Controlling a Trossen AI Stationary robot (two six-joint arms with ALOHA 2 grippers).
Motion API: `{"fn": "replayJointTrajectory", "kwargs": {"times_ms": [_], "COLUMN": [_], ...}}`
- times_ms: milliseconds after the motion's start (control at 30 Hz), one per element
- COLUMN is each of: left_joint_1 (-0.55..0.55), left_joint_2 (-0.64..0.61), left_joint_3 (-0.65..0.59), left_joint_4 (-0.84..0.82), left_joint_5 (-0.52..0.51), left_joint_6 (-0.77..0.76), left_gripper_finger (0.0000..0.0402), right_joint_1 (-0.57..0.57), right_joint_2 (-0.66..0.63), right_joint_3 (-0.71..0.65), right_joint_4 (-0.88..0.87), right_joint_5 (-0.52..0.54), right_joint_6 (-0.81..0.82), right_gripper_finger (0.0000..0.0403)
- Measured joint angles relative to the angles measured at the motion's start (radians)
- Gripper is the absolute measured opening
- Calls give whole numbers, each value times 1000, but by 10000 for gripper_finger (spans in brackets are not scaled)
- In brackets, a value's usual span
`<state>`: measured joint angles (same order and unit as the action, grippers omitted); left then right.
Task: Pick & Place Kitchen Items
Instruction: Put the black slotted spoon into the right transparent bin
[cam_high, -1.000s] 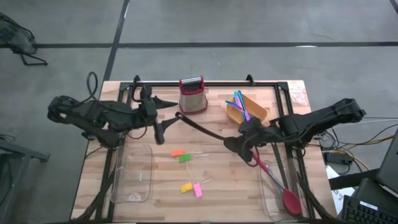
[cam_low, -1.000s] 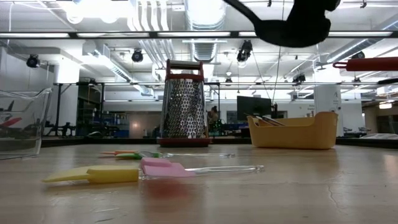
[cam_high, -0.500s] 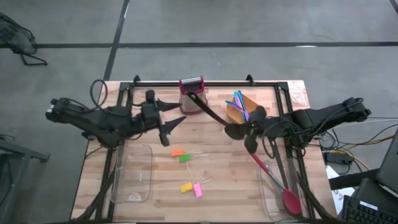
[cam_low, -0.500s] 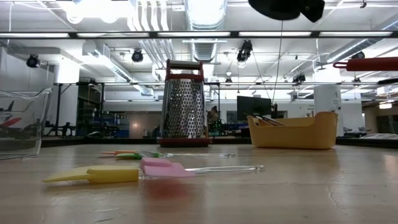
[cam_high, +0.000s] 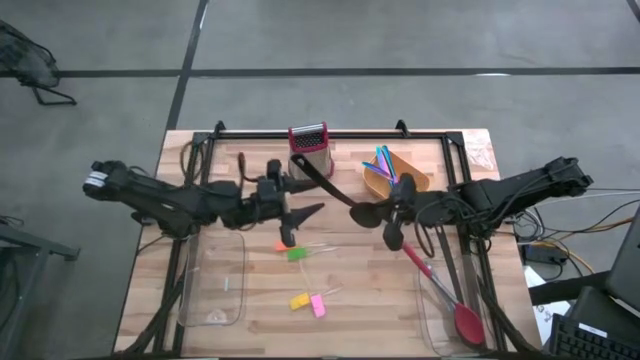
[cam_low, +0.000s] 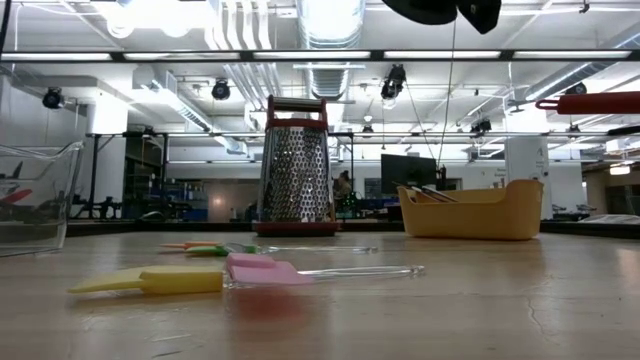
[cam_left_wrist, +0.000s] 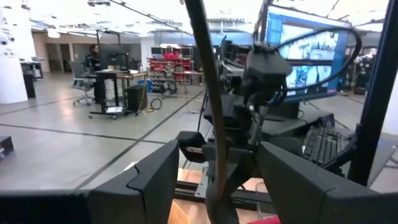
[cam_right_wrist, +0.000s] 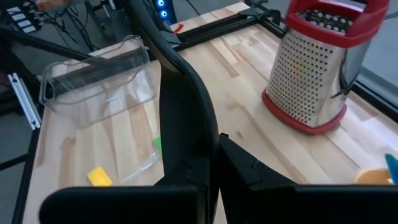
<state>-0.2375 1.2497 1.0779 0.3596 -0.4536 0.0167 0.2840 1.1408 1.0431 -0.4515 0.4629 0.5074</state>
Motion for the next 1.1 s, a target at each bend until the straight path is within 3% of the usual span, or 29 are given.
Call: {"fn": "replayJointTrajectory", "kwargs": {"times_ms": [667, 867, 1100], "left_joint_1": [44, 46, 50], "left_joint_2": [129, 149, 151], "left_joint_3": [28, 40, 41], "left_joint_4": [149, 152, 151], "left_joint_5": [51, 80, 158], "left_joint_6": [-1, -2, 13], "left_gripper_finger": [214, 150, 33], "right_joint_1": [0, 0, 0], "right_joint_2": [8, 8, 8], "right_joint_3": [0, -2, -12], "right_joint_4": [43, 42, 42], "right_joint_5": [-20, -22, -42], "right_joint_6": [-29, -27, -8], "right_gripper_finger": [13, 13, 13]}}
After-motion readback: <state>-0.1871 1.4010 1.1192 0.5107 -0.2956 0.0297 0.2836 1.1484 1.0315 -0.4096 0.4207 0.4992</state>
